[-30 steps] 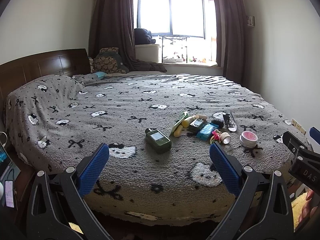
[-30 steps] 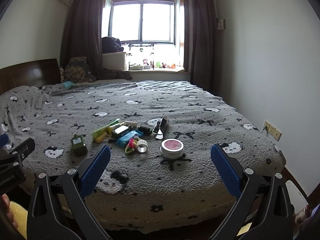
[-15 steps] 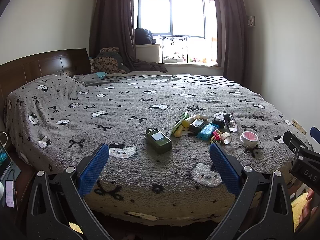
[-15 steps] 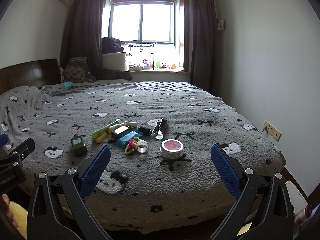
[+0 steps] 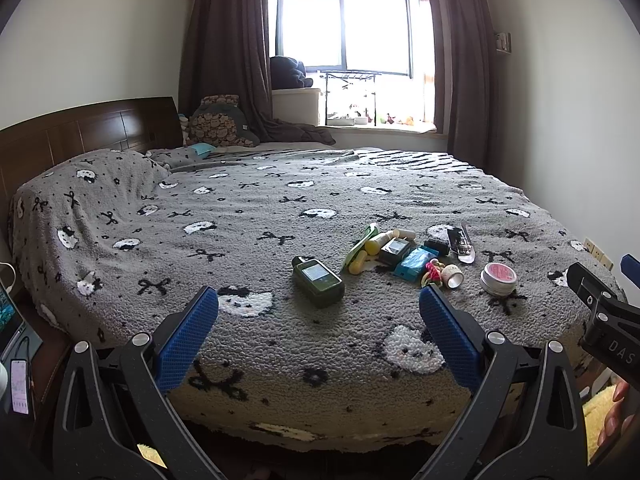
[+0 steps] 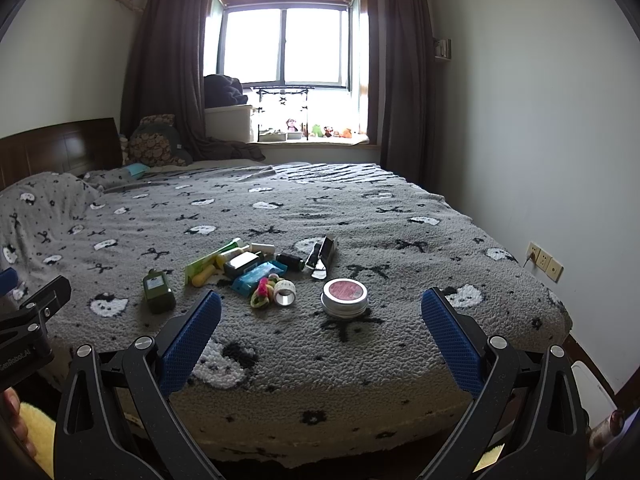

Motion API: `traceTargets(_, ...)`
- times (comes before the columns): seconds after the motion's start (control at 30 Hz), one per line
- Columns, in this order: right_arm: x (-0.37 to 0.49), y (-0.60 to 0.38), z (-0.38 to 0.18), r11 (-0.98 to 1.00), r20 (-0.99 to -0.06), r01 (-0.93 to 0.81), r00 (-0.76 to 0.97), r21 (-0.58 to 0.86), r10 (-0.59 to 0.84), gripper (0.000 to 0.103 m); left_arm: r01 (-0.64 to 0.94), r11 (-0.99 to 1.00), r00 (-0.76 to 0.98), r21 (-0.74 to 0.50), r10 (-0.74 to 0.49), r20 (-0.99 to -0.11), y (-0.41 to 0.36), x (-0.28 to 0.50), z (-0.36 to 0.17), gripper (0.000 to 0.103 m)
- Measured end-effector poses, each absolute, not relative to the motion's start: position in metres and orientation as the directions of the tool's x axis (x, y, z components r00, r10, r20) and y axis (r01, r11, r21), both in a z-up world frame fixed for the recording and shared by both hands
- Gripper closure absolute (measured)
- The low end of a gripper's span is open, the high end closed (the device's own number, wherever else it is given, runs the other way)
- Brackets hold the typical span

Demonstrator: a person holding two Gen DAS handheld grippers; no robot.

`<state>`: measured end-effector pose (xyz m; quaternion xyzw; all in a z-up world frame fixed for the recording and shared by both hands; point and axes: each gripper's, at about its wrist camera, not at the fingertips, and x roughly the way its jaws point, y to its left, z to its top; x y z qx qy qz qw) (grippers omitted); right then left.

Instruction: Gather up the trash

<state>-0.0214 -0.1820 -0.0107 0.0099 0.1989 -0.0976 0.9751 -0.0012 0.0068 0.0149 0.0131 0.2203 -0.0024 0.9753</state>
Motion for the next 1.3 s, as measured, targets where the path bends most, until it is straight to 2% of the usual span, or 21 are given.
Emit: traceTargets(1.3,-0.0229,-0.1813,-0.0091,0.981,-0.386,0.194,0.904,-0.019,-0.186,0.003,0.01,1.0,0.904,0.027,0.002,-0.428,0.0076,-0.0019,0.0149,0.008)
